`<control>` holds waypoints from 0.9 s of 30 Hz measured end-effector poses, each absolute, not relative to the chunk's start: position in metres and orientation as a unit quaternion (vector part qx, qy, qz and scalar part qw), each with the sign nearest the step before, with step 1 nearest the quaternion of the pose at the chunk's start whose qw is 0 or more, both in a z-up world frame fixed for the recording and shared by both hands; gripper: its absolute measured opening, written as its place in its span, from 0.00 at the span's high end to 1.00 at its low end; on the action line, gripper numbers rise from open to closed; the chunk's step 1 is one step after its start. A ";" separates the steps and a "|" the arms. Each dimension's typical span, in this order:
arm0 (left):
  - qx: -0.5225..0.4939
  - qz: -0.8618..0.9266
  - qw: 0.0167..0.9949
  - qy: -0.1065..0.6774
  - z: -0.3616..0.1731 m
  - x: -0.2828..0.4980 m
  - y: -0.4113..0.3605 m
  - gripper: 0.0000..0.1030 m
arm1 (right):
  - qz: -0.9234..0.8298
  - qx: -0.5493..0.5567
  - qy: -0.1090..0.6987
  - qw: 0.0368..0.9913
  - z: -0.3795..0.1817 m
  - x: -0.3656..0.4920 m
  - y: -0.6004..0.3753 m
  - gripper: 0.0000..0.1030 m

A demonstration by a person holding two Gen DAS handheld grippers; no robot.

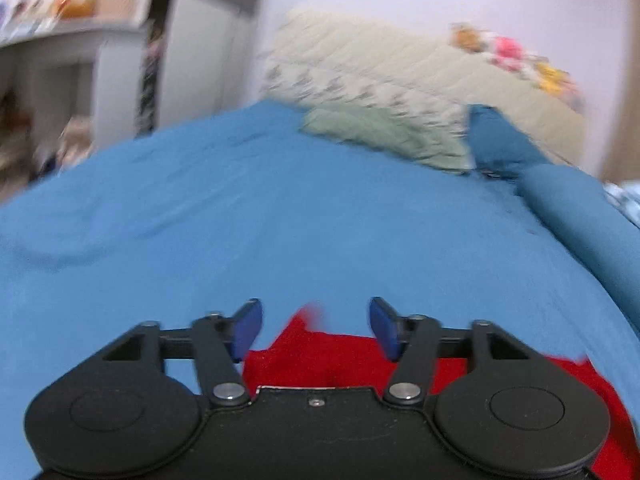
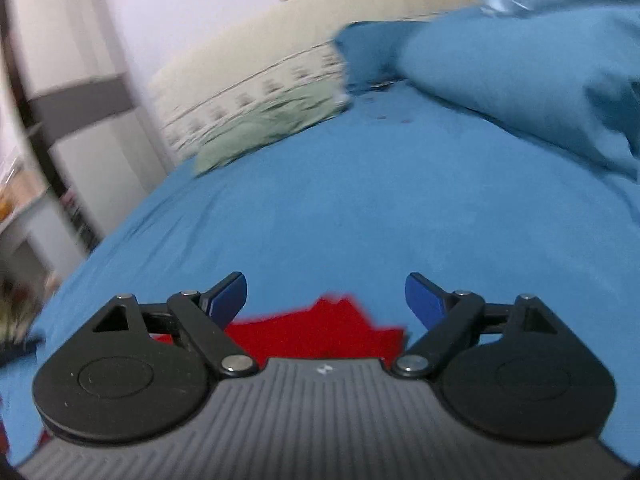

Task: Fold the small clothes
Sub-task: 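Lift the hem and fold it toward the collar with both tools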

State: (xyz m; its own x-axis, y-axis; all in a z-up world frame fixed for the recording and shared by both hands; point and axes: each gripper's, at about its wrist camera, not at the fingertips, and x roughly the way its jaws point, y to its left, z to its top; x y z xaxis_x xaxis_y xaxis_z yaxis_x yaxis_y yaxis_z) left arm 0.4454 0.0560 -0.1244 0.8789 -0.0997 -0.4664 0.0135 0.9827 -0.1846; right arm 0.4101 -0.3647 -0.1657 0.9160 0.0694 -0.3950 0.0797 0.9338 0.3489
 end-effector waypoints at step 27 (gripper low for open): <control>-0.039 -0.100 0.938 0.330 -0.120 0.407 0.027 0.20 | -0.053 0.088 0.246 0.964 -0.138 0.345 -0.343 0.01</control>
State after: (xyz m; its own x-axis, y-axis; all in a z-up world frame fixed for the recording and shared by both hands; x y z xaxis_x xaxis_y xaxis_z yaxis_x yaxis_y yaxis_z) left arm 0.4071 0.0270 -0.1197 0.7615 -0.2132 -0.6121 0.1622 0.9770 -0.1384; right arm 0.3446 -0.3429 -0.1383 0.8733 -0.0590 -0.4836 0.1458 0.9788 0.1439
